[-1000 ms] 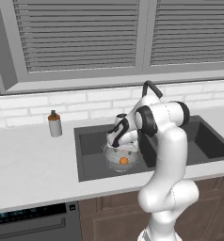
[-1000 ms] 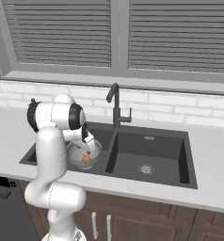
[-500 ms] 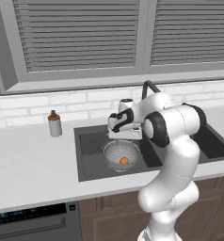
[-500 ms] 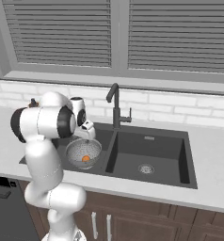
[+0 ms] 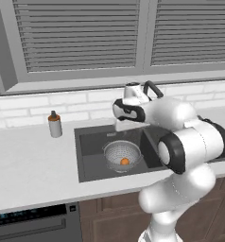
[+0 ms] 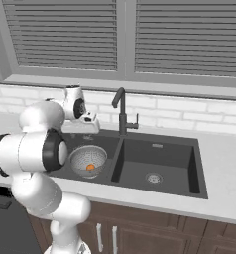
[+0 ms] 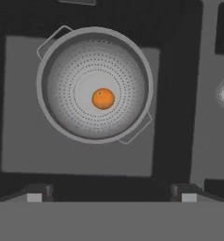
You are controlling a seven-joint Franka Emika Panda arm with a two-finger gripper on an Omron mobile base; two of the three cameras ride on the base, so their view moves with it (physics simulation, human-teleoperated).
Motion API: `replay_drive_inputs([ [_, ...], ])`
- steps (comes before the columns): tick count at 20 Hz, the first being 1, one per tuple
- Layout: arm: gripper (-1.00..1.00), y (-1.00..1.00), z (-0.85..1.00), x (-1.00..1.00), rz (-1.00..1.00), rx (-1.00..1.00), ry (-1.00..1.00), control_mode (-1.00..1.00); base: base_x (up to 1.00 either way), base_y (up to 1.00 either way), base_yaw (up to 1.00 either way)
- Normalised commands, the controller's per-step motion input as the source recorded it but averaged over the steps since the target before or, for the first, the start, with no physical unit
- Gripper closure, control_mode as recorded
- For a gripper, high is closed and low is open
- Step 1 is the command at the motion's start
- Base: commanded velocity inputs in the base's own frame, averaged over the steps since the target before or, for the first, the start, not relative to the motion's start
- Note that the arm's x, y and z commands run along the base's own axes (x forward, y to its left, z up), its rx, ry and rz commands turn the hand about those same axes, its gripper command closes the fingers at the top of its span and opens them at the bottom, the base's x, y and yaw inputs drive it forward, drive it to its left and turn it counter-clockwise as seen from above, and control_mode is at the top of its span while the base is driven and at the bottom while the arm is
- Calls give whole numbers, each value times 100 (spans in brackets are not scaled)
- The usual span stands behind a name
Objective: Put the colander in the sink, put the tangerine in the colander, and turn on the sink faucet and pour water over the colander.
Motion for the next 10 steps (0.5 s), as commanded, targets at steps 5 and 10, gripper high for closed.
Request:
replay_drive_inputs([
  [5, -100, -24, 88, -30, 30, -10, 0, -100, 0, 0, 0],
  [10, -100, -42, 80, -8, 15, -2, 0, -100, 0, 0, 0],
])
